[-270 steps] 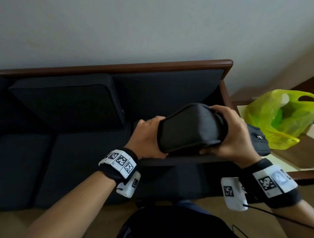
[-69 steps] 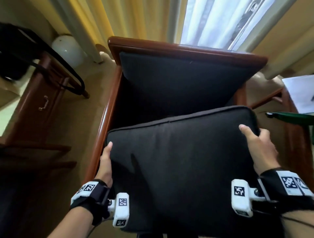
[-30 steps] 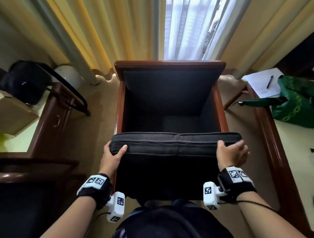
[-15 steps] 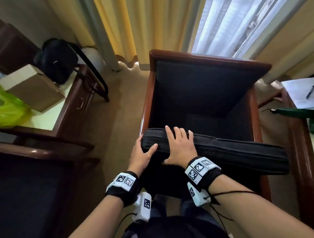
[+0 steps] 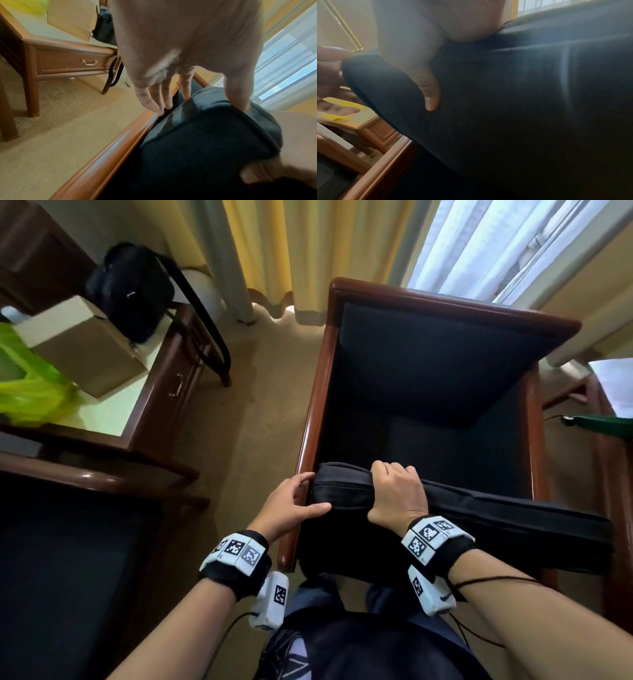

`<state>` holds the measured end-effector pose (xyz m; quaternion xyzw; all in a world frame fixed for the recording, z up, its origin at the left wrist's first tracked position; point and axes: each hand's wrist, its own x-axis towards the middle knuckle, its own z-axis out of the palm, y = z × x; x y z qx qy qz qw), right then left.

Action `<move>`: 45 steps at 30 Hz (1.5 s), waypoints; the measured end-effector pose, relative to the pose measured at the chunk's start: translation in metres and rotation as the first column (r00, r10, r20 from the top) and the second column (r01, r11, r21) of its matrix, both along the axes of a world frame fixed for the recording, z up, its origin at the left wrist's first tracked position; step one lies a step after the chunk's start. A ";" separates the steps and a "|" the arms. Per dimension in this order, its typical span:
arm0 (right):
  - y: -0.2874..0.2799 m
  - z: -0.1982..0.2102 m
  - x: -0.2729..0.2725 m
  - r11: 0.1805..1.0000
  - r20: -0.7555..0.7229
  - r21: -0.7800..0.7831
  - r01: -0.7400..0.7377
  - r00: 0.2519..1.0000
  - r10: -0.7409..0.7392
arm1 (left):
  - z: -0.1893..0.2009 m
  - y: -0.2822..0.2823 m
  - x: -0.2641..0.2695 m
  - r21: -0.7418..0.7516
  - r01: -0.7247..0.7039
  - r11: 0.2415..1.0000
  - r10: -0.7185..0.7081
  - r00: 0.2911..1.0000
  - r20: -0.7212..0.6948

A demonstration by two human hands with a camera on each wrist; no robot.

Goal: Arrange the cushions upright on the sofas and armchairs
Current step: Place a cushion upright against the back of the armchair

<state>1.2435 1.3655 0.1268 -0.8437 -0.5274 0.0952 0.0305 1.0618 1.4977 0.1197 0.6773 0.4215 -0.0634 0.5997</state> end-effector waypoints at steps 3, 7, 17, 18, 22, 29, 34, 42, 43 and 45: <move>-0.020 0.014 0.008 0.993 -0.025 0.116 -0.002 1.000 0.005 | 0.011 0.003 -0.003 0.023 0.071 0.997 -0.071 0.997 0.013; -0.043 0.041 0.029 0.965 -0.082 0.256 0.049 0.996 -0.029 | 0.027 0.000 0.003 0.069 0.168 0.983 -0.171 0.984 0.051; -0.097 0.121 0.077 0.886 -0.320 0.437 0.158 0.948 -0.012 | 0.050 -0.013 0.064 0.463 0.420 0.781 -0.487 0.873 0.029; -0.101 0.128 0.086 0.874 -0.359 0.444 0.197 0.933 -0.028 | 0.053 -0.015 0.071 0.512 0.380 0.770 -0.468 0.882 0.048; -0.122 0.140 0.108 0.812 -0.423 0.511 0.281 0.905 -0.048 | 0.093 -0.013 0.105 0.705 0.427 0.566 -0.537 0.840 -0.078; -0.176 0.155 0.130 0.551 -0.577 0.676 0.489 0.817 -0.017 | 0.205 -0.040 0.151 0.825 0.488 0.284 -0.588 0.769 -0.252; -0.198 0.102 0.140 0.578 -0.656 0.498 0.646 0.717 -0.236 | 0.192 -0.076 0.169 0.843 0.490 0.222 -0.562 0.771 -0.301; -0.186 0.075 0.128 0.632 -0.631 0.315 0.708 0.654 -0.417 | 0.123 -0.080 0.181 0.802 0.536 0.263 -0.492 0.790 -0.366; -0.178 0.083 0.125 0.647 -0.560 0.350 0.678 0.705 -0.436 | 0.123 -0.079 0.180 0.802 0.526 0.283 -0.481 0.801 -0.356; -0.161 0.097 0.118 0.747 -0.341 0.411 0.523 0.848 -0.406 | 0.122 -0.079 0.178 0.810 0.493 0.316 -0.459 0.827 -0.324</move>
